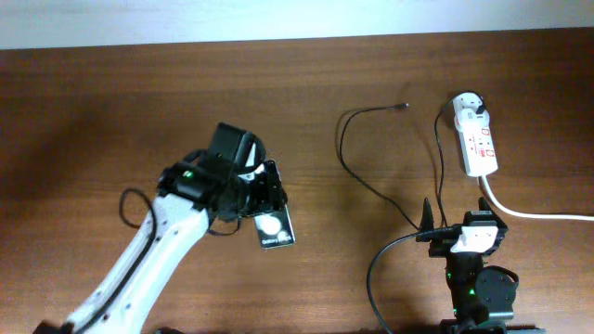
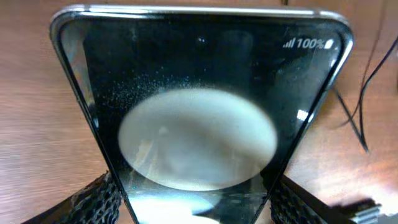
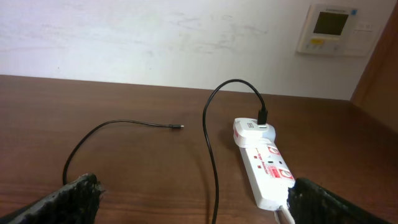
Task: Plug charger to phone and switch on socket
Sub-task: 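Rotate the held phone with the left gripper, bottom edge toward center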
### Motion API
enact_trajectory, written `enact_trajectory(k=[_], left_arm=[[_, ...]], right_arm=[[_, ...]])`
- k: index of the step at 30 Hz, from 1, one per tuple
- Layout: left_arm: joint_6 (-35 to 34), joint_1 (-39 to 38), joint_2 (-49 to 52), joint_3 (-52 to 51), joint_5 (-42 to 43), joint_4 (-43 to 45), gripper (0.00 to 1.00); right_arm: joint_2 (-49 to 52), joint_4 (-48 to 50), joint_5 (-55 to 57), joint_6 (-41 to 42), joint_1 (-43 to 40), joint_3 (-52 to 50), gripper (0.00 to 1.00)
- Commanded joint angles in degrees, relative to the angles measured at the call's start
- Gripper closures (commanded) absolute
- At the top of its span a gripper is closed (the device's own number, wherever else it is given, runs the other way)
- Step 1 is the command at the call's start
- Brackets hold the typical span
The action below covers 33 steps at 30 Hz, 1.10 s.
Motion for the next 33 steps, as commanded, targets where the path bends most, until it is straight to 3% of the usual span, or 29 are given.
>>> enact_trajectory(k=[1,7,12,18,23,27,29,33], left_arm=[[-0.5,0.09,4.28,-0.04,9.75,1.27,0.55],[-0.46,0.09,5.14,-0.02,12.46,3.61,0.51],[0.57,0.11,5.14,-0.02,19.71,4.02,0.51],[5.18,10.62,5.22,-0.02,28.11,3.93,0.5],[10.91,13.09,7.3,-0.02,33.57,4.9,0.49],[14.58,13.27,19.04,-0.02,48.52,11.26,0.51],[14.56,13.92,24.41,-0.02,60.57,16.39,0.51],[12.09,19.28,26.62,-0.02,75.6,17.22,0.51]], right_arm=[[-0.37,-0.22,-0.31,0.24,0.31,-0.52,0.01],[-0.37,-0.22,-0.31,0.24,0.31,-0.52,0.01],[-0.37,-0.22,-0.31,0.24,0.31,-0.52,0.01],[-0.37,-0.22,-0.31,0.24,0.31,-0.52,0.01],[-0.37,-0.22,-0.31,0.24,0.31,-0.52,0.01],[-0.37,-0.22,-0.31,0.24,0.31,-0.52,0.01],[-0.37,-0.22,-0.31,0.24,0.31,-0.52,0.01],[-0.37,-0.22,-0.31,0.24,0.31,-0.52,0.01]])
